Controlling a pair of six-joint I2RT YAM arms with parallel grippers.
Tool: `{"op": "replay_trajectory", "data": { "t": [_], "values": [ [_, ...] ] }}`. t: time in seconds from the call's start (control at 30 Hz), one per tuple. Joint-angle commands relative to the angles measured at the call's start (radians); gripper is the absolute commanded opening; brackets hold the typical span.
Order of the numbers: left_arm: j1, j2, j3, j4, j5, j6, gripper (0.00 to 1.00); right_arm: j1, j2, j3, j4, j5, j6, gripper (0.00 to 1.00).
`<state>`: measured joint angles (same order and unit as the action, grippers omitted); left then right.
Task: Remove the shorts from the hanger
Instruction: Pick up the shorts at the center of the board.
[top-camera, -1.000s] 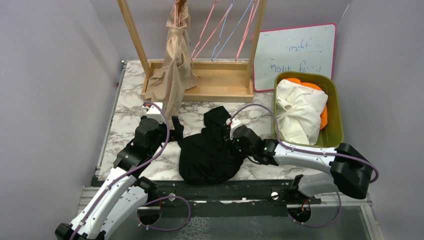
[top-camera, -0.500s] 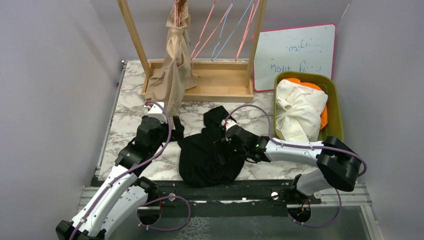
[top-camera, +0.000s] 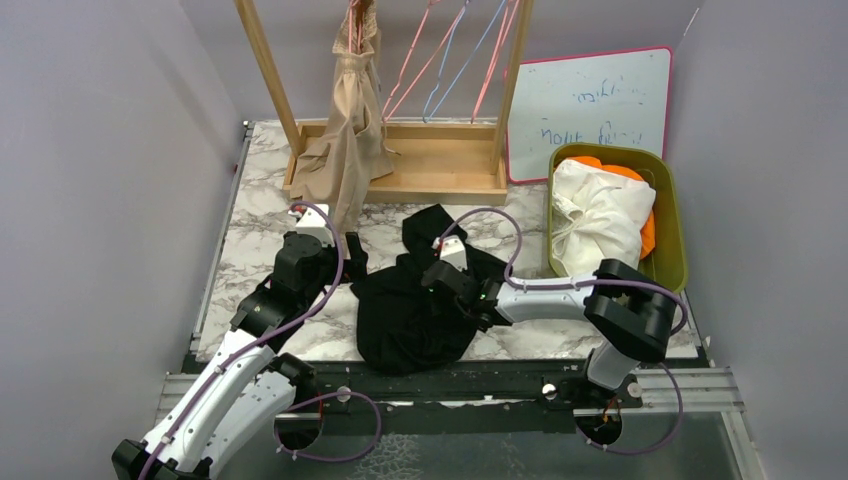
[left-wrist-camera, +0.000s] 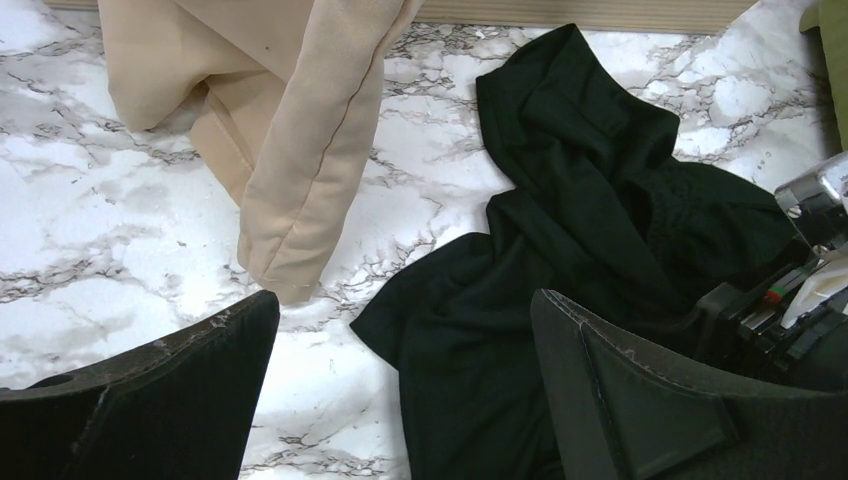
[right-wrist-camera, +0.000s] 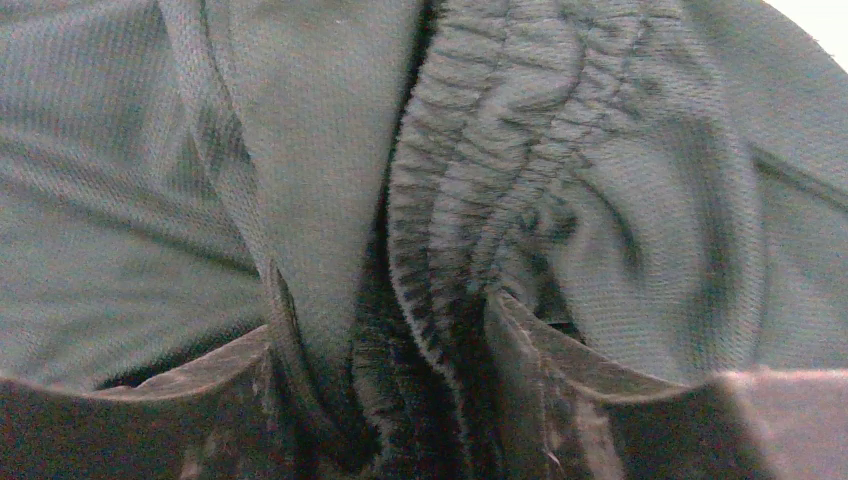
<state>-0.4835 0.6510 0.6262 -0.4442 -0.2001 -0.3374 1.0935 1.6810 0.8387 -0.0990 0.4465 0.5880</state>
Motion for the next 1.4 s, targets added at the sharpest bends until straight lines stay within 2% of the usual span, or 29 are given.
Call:
{"op": "replay_trajectory", "data": {
  "t": [0.0,0.07,0.1,0.3,0.53,0.77,1.17,1.37],
  "values": [
    [0.005,0.0,0.023,0.012,-0.025,-0.002,0.99,-0.004,0.041,-0.133,-0.082,0.034,0.119,0.43],
    [0.005,0.001,0.023,0.012,-0.027,-0.002,0.99,-0.006,0.011,-0.149,-0.082,0.057,0.127,0.14],
    [0.005,0.001,0.023,0.012,-0.028,0.0,0.99,-0.005,-0.002,-0.148,-0.097,0.083,0.135,0.07],
    [0.006,0.001,0.023,0.011,-0.025,-0.001,0.99,-0.006,-0.125,-0.118,-0.146,0.134,0.103,0.02],
    [0.006,-0.005,0.021,0.011,-0.023,-0.003,0.99,-0.006,-0.487,-0.145,-0.043,0.076,-0.055,0.01],
    [0.005,-0.003,0.021,0.011,-0.019,-0.003,0.99,-0.006,-0.74,-0.084,-0.115,0.188,-0.139,0.01],
    [0.005,-0.005,0.022,0.012,-0.015,-0.005,0.99,-0.006,-0.812,0.171,-0.315,0.402,-0.199,0.01],
    [0.006,-0.005,0.021,0.011,-0.015,-0.005,0.99,-0.006,-0.817,0.293,-0.204,0.561,-0.444,0.01]
  ]
}}
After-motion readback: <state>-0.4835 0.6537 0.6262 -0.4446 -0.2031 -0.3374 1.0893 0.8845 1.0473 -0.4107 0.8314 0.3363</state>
